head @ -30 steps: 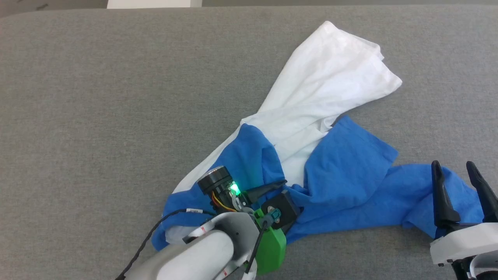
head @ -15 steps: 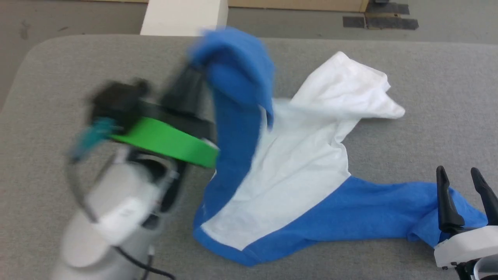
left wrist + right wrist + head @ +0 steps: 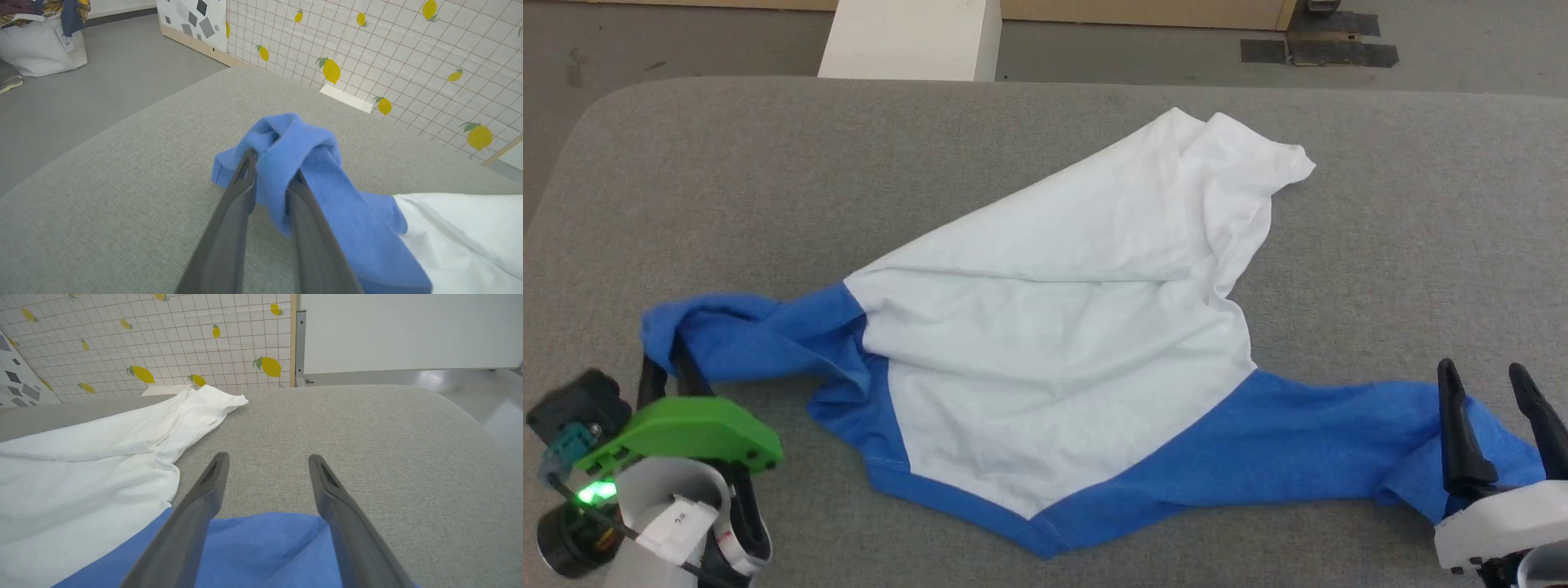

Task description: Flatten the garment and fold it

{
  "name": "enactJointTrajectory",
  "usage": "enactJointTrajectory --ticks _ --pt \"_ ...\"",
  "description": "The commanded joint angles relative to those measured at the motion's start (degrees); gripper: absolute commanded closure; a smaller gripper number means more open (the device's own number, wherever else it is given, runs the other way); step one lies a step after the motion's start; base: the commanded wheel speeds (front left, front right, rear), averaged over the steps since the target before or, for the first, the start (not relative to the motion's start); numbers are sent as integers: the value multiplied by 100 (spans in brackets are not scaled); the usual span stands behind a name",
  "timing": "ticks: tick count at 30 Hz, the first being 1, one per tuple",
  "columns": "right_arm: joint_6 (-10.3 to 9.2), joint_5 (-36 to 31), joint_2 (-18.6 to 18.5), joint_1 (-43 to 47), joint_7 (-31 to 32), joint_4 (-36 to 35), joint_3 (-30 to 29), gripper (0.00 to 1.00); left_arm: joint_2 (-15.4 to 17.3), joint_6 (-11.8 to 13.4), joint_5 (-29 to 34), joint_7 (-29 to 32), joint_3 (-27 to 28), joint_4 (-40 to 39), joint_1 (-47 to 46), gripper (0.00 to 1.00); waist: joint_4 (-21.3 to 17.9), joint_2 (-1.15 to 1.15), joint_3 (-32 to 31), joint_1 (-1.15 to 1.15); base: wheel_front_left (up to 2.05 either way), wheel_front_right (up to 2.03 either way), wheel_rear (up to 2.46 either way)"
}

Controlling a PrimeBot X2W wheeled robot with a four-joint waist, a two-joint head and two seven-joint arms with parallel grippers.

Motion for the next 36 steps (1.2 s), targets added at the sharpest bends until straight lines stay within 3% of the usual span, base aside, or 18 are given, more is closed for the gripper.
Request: enactJointTrajectory --ticks 1,3,10,17,21,26,29,36 --pt "-9 24 4 20 16 24 -3 0 -67 -14 -132 2 0 118 159 51 -10 0 15 0 0 0 0" --pt "-9 23 4 18 29 43 -3 0 -184 -130 -296 -31 14 289 267 0 5 0 13 0 0 0 0" --pt "-9 -9 4 40 93 51 -19 0 -246 -997 -366 -723 -67 0 140 0 105 0 -136 0 0 0 0" --pt "-9 -35 4 158 158 0 45 0 -67 -1650 770 -985 -515 -1418 262 0 178 0 -347 0 0 0 0" --pt "-9 -163 4 186 342 -134 107 0 -290 -1754 1525 -991 -752 -1869 660 0 180 0 -364 0 0 0 0" --pt "-9 -393 -14 255 789 -325 40 0 -651 -1842 1977 -992 -894 -1759 1229 0 186 0 -308 0 0 0 0" --pt "-9 -472 -154 380 1324 -374 -261 0 -892 -1985 2192 -993 -941 -1586 1392 0 228 0 -157 0 0 0 0" --pt "-9 -489 -253 664 2491 -101 -577 0 -1117 -2316 2413 -993 -849 -1364 1206 0 337 0 102 0 0 0 0"
